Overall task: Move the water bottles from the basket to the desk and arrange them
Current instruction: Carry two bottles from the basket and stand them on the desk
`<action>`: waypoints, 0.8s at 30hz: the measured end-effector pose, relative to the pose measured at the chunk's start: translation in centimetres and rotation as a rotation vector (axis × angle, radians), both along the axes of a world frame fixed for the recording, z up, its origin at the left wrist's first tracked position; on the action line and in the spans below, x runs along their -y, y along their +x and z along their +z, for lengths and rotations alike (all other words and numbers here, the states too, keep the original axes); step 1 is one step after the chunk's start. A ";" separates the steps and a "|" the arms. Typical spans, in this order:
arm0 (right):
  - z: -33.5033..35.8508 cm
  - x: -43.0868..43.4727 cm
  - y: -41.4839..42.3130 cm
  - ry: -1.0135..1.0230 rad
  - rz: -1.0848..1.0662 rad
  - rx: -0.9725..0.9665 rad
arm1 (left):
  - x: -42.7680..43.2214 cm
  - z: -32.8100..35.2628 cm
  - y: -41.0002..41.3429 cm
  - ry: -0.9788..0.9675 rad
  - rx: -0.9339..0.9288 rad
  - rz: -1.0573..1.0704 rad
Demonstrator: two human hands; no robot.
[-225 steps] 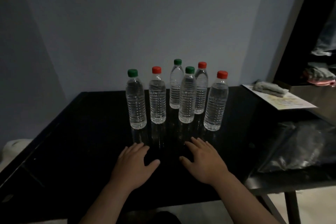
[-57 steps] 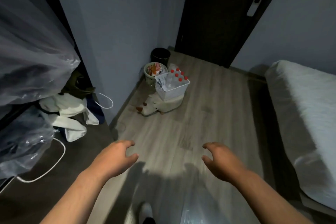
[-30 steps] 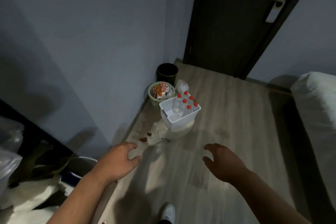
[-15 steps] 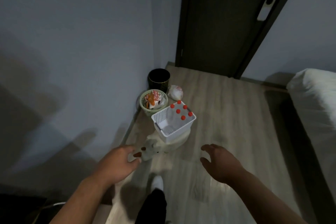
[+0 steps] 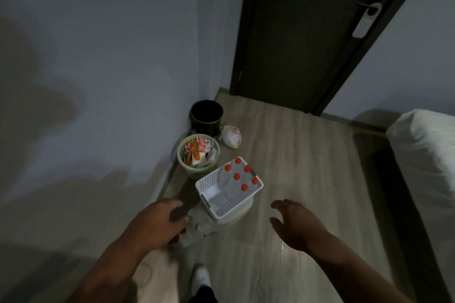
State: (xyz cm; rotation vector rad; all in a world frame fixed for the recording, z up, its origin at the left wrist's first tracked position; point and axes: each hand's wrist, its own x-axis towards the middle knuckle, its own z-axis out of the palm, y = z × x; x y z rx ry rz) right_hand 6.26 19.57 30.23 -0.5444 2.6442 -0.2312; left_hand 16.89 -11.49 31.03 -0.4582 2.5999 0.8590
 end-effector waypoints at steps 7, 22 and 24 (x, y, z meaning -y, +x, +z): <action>-1.7 0.5 -5.4 -0.002 -0.072 0.064 | 0.8 -1.9 -7.6 -0.017 0.047 -0.081; -11.5 -2.9 -19.4 0.098 0.071 0.217 | -6.4 -12.2 -17.8 0.140 0.155 0.056; -14.8 -2.9 -21.3 0.080 0.096 0.226 | -7.7 -15.2 -19.0 0.136 0.143 0.080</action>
